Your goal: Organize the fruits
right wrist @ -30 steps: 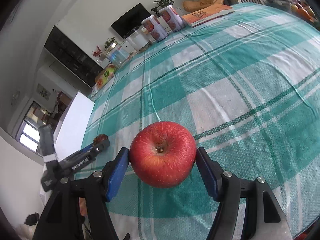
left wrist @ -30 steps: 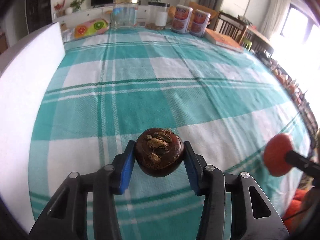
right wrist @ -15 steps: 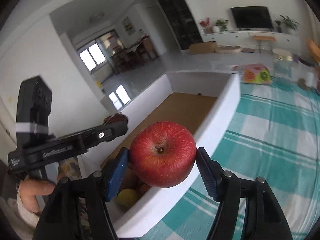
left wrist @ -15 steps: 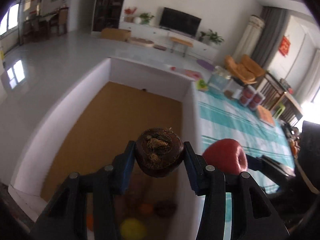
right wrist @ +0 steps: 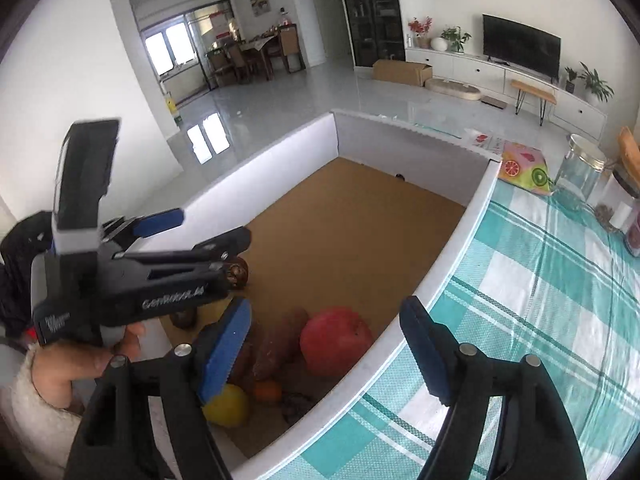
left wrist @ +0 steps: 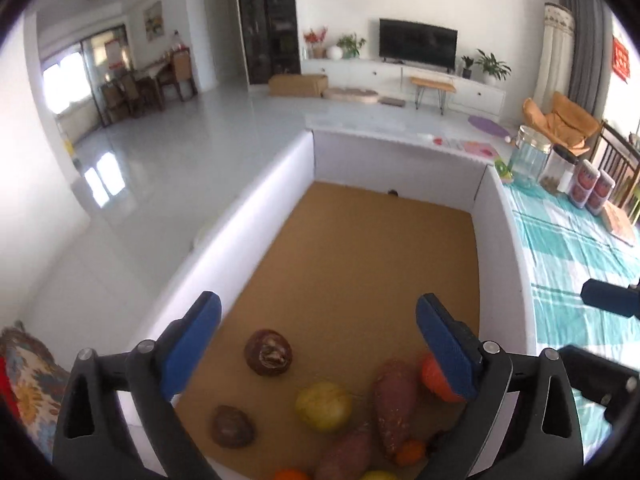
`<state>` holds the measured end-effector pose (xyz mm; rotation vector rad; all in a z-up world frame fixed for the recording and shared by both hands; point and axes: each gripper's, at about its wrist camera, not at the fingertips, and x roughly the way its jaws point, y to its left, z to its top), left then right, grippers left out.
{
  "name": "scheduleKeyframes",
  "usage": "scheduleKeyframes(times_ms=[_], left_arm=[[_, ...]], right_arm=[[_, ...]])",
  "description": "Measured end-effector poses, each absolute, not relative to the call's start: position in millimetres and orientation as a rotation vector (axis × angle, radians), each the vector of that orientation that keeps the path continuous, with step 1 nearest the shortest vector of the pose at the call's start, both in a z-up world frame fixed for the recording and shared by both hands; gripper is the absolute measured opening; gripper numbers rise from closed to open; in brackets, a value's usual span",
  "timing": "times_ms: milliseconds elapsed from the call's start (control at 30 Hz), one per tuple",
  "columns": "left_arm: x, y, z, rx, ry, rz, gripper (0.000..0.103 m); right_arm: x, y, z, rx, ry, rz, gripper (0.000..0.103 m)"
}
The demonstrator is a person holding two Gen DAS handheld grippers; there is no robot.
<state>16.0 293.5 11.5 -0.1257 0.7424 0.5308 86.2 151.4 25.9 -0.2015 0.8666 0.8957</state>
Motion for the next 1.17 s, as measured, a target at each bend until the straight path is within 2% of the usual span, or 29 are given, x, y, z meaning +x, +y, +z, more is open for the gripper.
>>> scheduleKeyframes(times_ms=[67,133,300,500,1167], left_arm=[[3.9,283.2,25.6,-0.066,0.702,0.564,0.101],[-3.8,277.2,29.6,-0.046,0.713,0.601,0.103],[-16.5,279.0,17.4,-0.077,0.776,0.597,0.103],[-28.8,287.0,11.4,-0.115,0.788,0.628,0.103],[-37.1,292.1,6.1,-0.153,0.808,0.594,0.103]], right_arm=[[82.5,146.4,38.2,-0.165,0.867,0.881,0.09],[76.5,142.9,40.4,-0.14,0.892,0.871,0.093],[55.3,140.8,17.4,-0.148,0.994,0.83,0.094],[44.6,146.3,-6.1,-0.201,1.031,0.796,0.094],[38.9,167.9,-13.7,-0.245,1.04,0.801,0.094]])
